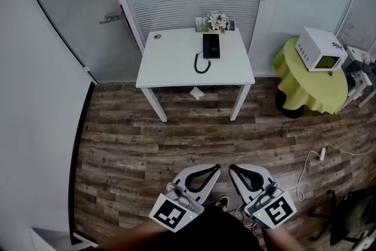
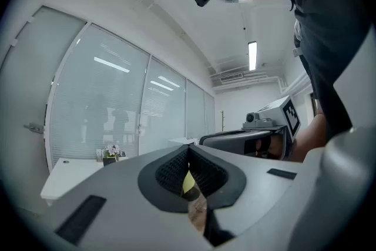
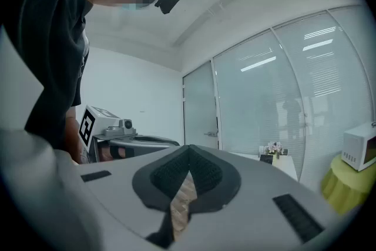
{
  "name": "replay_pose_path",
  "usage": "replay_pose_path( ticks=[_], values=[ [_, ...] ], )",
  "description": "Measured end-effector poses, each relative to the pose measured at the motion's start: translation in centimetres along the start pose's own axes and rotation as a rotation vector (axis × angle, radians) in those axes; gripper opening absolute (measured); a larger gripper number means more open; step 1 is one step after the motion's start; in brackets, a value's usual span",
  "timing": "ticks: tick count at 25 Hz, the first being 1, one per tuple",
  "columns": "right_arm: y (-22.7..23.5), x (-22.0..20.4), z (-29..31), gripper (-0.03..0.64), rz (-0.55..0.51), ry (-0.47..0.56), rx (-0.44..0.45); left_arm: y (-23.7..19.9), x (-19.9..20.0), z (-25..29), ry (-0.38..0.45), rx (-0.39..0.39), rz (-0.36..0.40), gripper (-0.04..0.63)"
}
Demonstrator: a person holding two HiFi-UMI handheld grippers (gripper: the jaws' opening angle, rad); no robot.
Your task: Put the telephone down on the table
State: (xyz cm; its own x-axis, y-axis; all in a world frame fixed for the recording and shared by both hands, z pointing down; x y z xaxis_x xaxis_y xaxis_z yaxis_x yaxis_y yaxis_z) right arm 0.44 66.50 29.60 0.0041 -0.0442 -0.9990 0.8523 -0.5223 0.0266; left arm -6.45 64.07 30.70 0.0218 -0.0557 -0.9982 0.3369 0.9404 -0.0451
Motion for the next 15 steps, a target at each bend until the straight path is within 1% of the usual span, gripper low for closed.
replay_pose_path(
  ticks=[11,15],
  values=[
    [1.4,-0.4,-1.6,0.021,0.004,-0.003,0.002,1.1,-0.3,1.4,-0.011,0.024,0.006,0.009],
    [2.3,-0.4,-2.3,0.023,0.008,-0.007,0.008,1.3,0.0,2.1,0.01,0.039,-0.015,0.009]
  ],
)
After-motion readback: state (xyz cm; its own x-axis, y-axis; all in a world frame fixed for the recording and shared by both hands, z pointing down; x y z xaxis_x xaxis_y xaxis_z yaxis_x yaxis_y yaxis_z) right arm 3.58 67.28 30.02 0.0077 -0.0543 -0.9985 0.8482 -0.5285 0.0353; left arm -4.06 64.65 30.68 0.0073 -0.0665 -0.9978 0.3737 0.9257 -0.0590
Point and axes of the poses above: the fingertips, and each gripper's own axes: z forward along the fingers, y to its right, x out of its top, the point moved 3 cm from there along -z, backward along the fingers, and after that the axes turned 3 degrees about -x, right-handed, at the moved point
